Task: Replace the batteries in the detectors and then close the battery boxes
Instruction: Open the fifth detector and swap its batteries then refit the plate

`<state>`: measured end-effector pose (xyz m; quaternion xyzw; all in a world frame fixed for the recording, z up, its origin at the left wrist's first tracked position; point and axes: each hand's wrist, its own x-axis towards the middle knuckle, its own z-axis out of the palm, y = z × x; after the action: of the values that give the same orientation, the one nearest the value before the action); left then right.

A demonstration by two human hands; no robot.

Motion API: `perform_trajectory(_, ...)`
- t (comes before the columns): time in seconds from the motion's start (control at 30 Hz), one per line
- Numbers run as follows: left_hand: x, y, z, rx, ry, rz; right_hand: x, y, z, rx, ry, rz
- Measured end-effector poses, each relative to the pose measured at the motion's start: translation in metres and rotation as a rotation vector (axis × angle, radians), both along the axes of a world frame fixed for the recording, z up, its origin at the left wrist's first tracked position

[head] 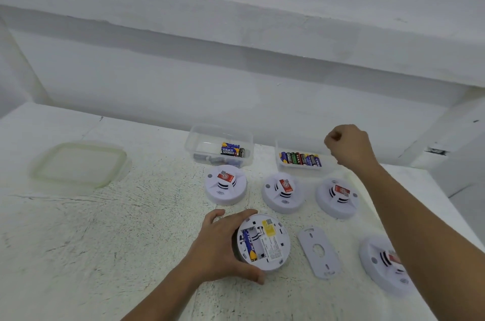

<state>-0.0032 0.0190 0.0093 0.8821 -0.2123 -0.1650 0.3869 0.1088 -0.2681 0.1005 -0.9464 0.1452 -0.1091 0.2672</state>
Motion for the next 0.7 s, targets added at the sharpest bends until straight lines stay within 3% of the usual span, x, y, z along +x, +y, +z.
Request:
perform_trajectory(0.2, 0.001, 0.001, -0.007, 0.011, 0.021, 0.006, -0.088, 0.044, -0.008, 0.182, 0.057, 0.227)
perform_trajectory(0.37, 0.001, 0.000, -0.004, -0.019, -0.055, -0.064, -0.137, 0.080, -0.043, 0.051, 0.190, 0.541)
perform_trajectory(0.7, -0.002, 0.003, -0.008, -0.084, -0.061, -0.083, -0.154, 0.108, -0.054, -0.115, 0.064, 0.828)
